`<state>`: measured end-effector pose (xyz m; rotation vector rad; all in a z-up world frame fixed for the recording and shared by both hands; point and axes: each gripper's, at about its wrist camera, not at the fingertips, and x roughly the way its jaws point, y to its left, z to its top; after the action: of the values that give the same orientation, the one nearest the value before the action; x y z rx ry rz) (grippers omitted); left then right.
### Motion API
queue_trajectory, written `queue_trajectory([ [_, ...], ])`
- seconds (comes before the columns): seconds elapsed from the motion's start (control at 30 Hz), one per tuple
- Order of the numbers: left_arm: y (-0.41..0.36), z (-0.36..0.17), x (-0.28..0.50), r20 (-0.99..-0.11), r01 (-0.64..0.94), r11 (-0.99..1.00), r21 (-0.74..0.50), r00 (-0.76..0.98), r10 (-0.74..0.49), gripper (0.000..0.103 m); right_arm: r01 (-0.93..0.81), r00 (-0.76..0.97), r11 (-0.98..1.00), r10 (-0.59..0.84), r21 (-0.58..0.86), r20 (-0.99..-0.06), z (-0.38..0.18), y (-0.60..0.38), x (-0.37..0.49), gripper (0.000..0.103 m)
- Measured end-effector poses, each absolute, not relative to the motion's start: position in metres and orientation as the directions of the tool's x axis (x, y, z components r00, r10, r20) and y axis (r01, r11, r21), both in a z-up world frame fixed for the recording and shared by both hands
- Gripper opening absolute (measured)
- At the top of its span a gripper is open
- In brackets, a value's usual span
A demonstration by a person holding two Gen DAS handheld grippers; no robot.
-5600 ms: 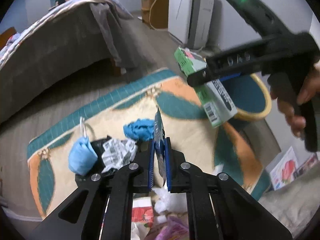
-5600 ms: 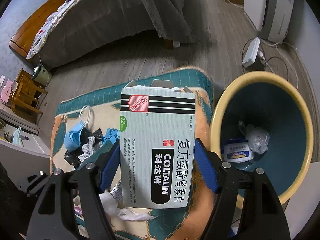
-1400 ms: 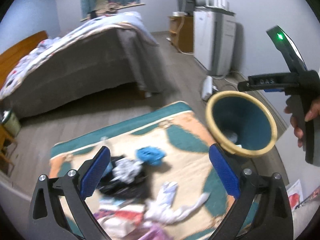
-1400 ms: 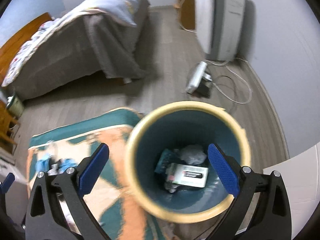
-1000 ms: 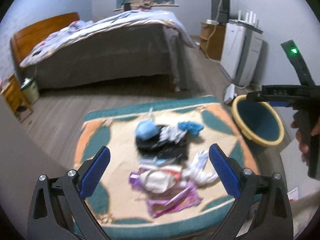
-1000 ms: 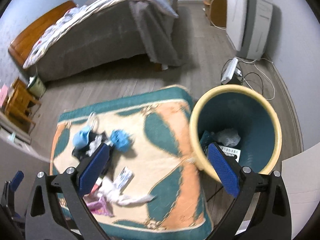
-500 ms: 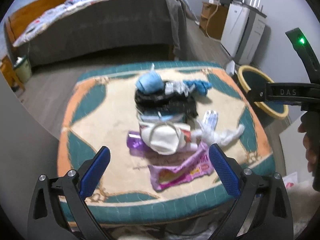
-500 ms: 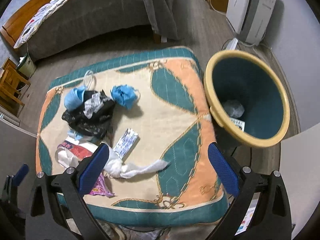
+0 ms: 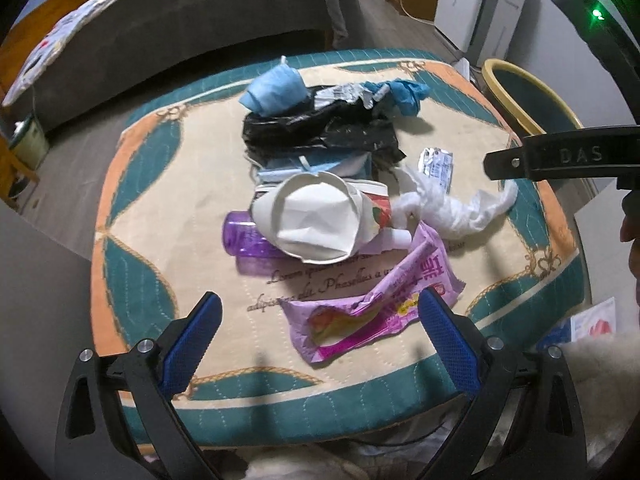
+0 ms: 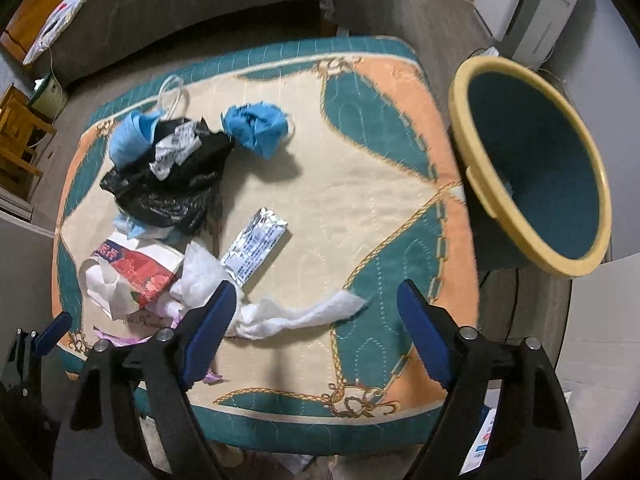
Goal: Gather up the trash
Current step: 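Return both tools over the pile and lower them toward the pink wrapper and white tissue, then grasp the pink wrapper with the left tool while the right tool grasps the white tissue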
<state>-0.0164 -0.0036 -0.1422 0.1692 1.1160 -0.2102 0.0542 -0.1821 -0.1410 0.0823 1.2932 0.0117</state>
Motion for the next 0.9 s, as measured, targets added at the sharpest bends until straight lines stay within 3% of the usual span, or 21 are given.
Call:
queue_trajectory([
  [0.27, -0.016, -0.154, -0.013, -0.919, 0.311, 0.95, 0.032, 0.384, -0.095, 0.095, 0.012, 0.189, 0.998, 0.061, 0.065, -0.98, -0.166, -0.176, 0.061, 0.058],
  [0.4, -0.021, -0.161, -0.011, -0.93, 0.336, 0.941, 0.036, 0.355, -0.091, 0.071, 0.005, 0.154, 0.996, 0.086, 0.088, -0.984, -0.174, -0.174, 0.063, 0.032],
  [0.53, -0.02, -0.162, -0.011, -0.932, 0.342, 0.939, 0.025, 0.348, -0.102, 0.057, -0.038, 0.167, 0.996, 0.08, 0.074, -0.983, -0.171, -0.165, 0.064, 0.011],
  [0.67, -0.022, -0.159, -0.012, -0.929, 0.359, 0.933, 0.021, 0.352, -0.115, 0.05, -0.055, 0.196, 0.995, 0.096, 0.086, -0.976, -0.161, -0.159, 0.062, 0.006],
  [0.83, -0.031, -0.151, -0.016, -0.918, 0.405, 0.914, -0.006, 0.361, -0.166, 0.032, -0.082, 0.232, 0.993, 0.105, 0.088, -0.967, -0.147, -0.154, 0.064, 0.004],
  [0.9, -0.035, -0.147, -0.018, -0.912, 0.422, 0.906, -0.019, 0.365, -0.189, 0.031, -0.081, 0.25, 0.992, 0.117, 0.1, -0.961, -0.138, -0.156, 0.065, 0.004],
])
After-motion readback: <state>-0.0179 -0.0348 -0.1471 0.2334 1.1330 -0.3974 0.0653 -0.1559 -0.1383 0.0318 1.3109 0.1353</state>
